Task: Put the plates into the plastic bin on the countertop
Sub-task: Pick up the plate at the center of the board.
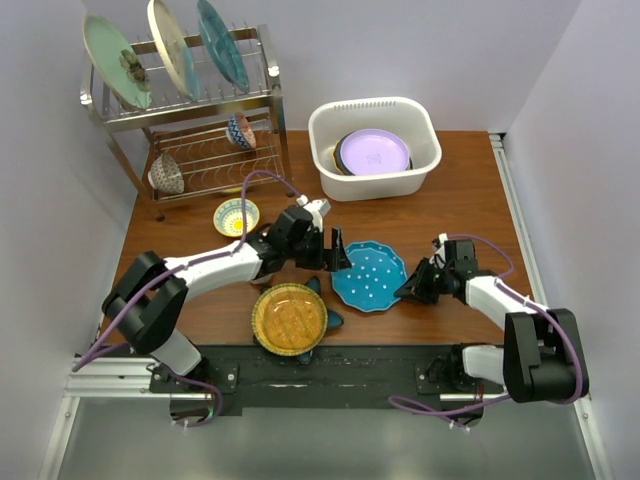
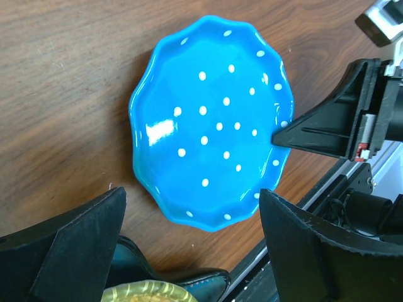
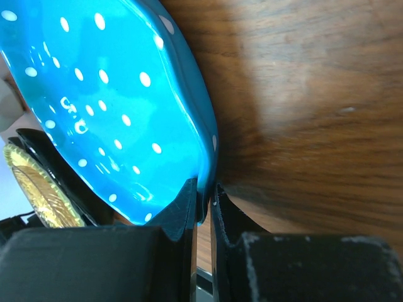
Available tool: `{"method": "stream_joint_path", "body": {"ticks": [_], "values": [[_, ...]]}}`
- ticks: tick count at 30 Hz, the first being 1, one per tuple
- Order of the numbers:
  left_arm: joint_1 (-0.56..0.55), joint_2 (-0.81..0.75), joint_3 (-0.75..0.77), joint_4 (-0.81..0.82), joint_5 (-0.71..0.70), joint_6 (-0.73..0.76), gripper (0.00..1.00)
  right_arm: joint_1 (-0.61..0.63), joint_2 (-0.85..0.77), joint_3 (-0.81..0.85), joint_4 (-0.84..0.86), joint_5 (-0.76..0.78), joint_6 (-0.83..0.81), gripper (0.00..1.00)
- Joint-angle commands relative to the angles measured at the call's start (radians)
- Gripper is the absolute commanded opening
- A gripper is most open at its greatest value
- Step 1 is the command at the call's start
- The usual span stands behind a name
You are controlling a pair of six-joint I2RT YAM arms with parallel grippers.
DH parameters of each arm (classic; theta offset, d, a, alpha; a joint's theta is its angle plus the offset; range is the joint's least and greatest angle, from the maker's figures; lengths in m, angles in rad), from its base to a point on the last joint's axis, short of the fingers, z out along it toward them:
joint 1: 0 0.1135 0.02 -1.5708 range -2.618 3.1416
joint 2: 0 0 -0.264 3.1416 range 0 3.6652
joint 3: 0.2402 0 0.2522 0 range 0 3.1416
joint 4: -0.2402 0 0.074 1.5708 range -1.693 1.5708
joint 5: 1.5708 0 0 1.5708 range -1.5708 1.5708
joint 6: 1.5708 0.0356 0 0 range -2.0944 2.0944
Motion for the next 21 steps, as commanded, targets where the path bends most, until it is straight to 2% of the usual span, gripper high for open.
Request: {"method": "stream_joint_path", "body": {"ticks": [1, 21], "values": [[-0.003, -0.064, 0.038, -0.024, -0.028, 0.024, 0.91, -0.004, -0.045, 0.049, -0.022, 0.014, -0.026, 0.01], [-0.003, -0.2, 0.062, -0.11, -0.066, 0.043, 0.93, -0.004, -0.126, 0.112, -0.107, 0.034, -0.02, 0.0]]}}
